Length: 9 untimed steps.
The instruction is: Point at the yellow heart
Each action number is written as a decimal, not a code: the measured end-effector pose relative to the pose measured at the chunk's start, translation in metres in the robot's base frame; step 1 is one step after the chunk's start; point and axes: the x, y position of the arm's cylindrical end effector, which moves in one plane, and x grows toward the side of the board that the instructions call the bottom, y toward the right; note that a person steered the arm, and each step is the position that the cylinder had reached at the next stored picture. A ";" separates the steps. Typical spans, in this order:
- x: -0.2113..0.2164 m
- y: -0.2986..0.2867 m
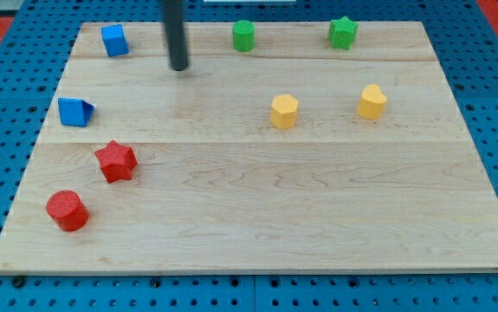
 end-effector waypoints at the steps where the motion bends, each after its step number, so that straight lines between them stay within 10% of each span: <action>1: 0.041 -0.074; 4: 0.065 -0.148; 9: 0.060 -0.053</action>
